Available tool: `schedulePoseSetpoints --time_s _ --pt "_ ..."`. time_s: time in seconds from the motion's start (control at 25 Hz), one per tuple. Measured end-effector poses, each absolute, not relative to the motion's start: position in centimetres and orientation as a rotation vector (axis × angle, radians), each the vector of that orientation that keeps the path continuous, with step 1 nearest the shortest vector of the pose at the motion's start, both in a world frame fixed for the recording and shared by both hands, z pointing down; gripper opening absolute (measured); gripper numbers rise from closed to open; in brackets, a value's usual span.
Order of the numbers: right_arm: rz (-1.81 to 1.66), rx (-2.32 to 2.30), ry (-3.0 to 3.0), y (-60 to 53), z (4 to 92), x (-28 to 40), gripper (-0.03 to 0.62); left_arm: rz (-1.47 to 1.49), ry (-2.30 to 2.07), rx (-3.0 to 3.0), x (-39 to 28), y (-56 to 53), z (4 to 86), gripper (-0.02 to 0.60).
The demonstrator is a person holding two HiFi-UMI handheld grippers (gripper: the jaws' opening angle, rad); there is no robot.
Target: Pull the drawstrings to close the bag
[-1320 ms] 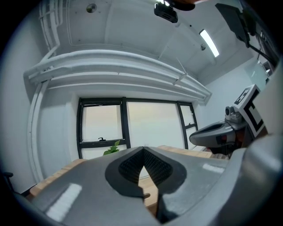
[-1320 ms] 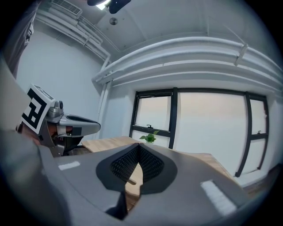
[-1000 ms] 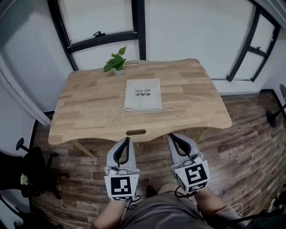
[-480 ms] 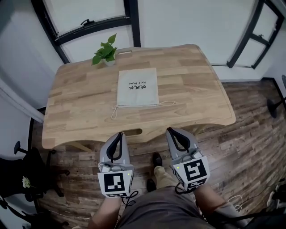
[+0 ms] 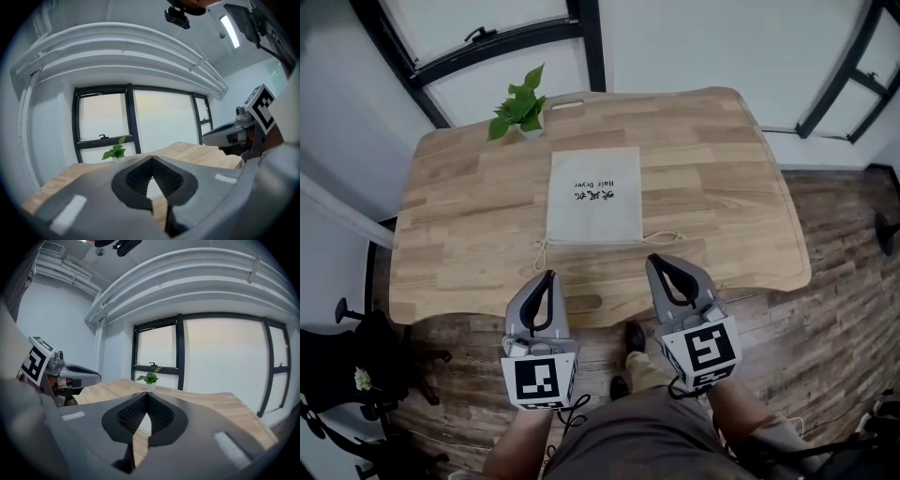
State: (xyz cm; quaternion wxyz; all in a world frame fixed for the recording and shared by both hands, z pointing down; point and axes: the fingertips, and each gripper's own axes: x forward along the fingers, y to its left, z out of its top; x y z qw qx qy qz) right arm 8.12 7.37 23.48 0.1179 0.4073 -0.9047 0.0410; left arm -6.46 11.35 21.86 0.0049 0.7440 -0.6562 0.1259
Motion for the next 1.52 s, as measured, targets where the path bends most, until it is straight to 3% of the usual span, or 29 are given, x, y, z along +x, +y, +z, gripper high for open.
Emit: schedulePoseSetpoints --time_s 1.08,1.52 --pt "-0.054 1.067 -2.779 -4.3 19.8 4.8 0.029 0.373 -2.283 2.326 -9.0 1.5 16.3 0.001" --pt "0.011 1.107 -2.688 -6.4 22.6 3.3 0.029 0.473 -2.118 2.298 -12.1 -1.3 21.5 0.001"
